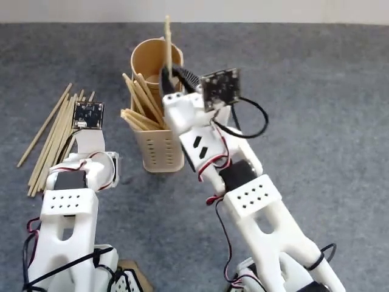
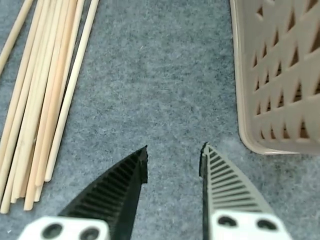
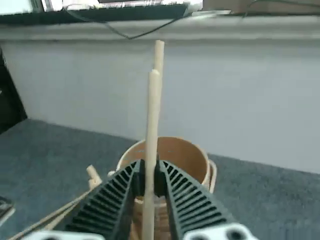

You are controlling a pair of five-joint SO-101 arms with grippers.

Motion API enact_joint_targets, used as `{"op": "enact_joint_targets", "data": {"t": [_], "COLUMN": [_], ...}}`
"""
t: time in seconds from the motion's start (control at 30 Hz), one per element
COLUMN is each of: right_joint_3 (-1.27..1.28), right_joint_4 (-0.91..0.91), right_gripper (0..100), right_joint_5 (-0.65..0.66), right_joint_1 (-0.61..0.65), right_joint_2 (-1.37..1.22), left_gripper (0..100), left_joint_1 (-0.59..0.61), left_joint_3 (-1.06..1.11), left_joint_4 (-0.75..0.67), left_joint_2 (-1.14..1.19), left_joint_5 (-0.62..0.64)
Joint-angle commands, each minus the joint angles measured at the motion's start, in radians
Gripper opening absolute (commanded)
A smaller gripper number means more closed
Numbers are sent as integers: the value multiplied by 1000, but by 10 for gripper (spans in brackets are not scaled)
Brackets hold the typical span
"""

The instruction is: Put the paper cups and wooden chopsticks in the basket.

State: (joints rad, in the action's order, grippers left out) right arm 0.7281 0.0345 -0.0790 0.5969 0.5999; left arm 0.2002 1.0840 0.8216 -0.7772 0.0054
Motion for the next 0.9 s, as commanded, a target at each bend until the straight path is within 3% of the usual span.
{"op": "enact_joint_targets", "data": {"t": [0.0,0.2,0.37,0.43,0.53,0.57,0.63,0.73,0.87], "right_joint_3": [-90,-269,-420,-458,-483,-479,-464,-328,-33], "right_joint_4": [-82,-246,-578,-728,-934,-990,-1118,-1259,-1296], "right_gripper": [165,214,211,174,10,0,33,5,5], "right_joint_5": [9,9,8,8,8,8,8,9,12], "right_joint_1": [28,27,27,25,-18,-35,-85,-182,-291], "right_joint_2": [44,45,159,229,366,414,507,641,837], "left_gripper": [196,196,196,196,196,196,196,197,196], "left_joint_1": [-16,-16,-10,8,87,119,170,216,259], "left_joint_3": [-5,-4,-5,-10,-67,-93,-166,-318,-582], "left_joint_4": [-14,-14,-15,-15,-9,-2,63,215,404], "left_joint_2": [-21,-21,-21,-24,-22,-22,-22,-22,-19], "left_joint_5": [8,8,8,8,8,8,5,-48,-138]}}
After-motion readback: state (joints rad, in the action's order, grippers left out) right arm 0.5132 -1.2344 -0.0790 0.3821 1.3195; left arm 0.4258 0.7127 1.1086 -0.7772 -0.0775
